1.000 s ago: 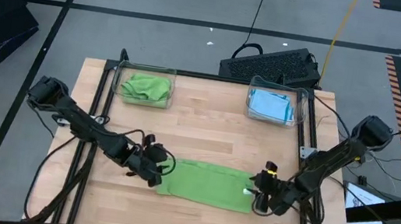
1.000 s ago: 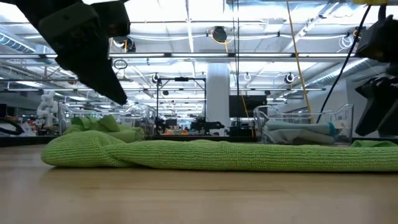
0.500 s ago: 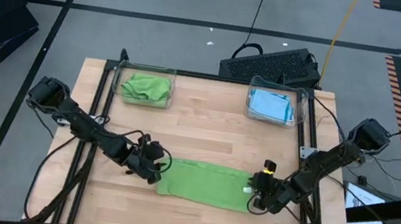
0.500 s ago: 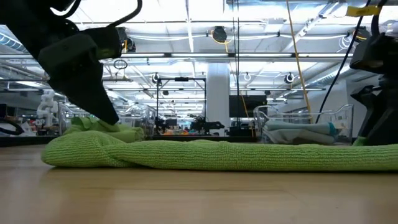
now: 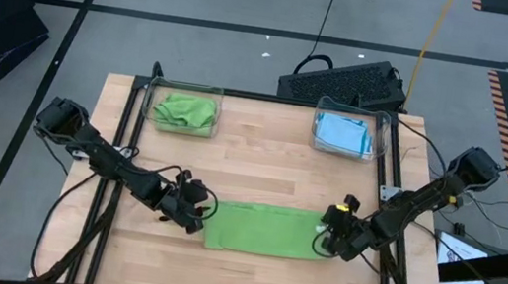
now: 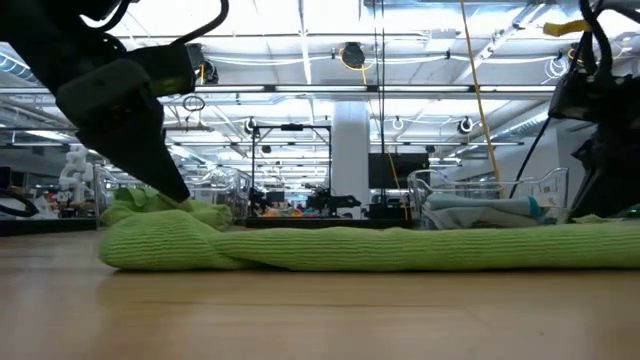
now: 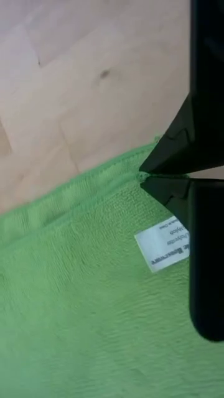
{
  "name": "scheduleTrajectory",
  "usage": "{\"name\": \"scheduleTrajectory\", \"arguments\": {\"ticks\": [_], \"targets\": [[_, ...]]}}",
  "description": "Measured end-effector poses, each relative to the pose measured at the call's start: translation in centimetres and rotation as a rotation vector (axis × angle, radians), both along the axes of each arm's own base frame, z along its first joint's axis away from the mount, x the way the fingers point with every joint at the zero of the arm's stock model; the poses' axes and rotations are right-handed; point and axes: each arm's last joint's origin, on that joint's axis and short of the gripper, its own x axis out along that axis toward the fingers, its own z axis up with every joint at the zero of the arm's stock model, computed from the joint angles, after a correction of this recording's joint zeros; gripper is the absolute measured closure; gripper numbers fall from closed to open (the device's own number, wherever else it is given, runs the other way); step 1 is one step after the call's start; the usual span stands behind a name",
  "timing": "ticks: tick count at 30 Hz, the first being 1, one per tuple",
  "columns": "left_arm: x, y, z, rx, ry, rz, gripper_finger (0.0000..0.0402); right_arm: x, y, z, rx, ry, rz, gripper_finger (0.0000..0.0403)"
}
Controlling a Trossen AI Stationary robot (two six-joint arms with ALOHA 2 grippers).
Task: Fold microfiber towels
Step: Fold the green microfiber cloth
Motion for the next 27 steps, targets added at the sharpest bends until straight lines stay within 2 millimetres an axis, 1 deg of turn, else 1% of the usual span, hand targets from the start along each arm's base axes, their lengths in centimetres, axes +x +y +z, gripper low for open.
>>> {"name": "scheduleTrajectory", "arguments": {"ticks": [3,5,10,13,16,19,22,25,27], "targets": [[0.0,0.0,0.0,0.003,-0.005,0.002,0.0213,0.1,-0.2,-0.2,-0.014,-0.011,-0.025,0.0396],[0.1,0.0,0.1,0.007,-0.015,0.01,0.0213,0.1,-0.4,-0.3,-0.026,-0.02,-0.05,0.0381],[0.4,-0.1,0.2,-0.035,-0.095,0.04,0.0213,-0.1,-0.9,-0.4,-0.042,-0.003,-0.102,0.0315],[0.1,-0.1,-0.5,-0.089,-0.107,0.036,0.0213,-0.2,-1.0,-0.3,-0.023,0.006,-0.129,0.0272],[-0.3,0.0,-1.2,-0.144,-0.116,0.043,0.0213,-0.2,-0.9,-0.1,0.001,-0.017,-0.129,0.0243],[-0.8,0.3,-1.9,-0.192,-0.112,0.096,0.0213,0.0,-0.5,0.3,0.03,-0.057,-0.103,0.0231],[-1.0,0.7,-2.3,-0.257,-0.108,0.147,0.0213,0.2,-0.2,0.6,0.05,-0.092,-0.071,0.0231],[-1.0,1.0,-2.5,-0.303,-0.126,0.152,0.0213,0.3,0.2,0.8,0.064,-0.12,-0.04,0.0234],[-1.0,1.1,-2.6,-0.294,-0.151,0.129,0.0213,0.5,0.5,1.0,0.069,-0.147,-0.014,0.0235]]}}
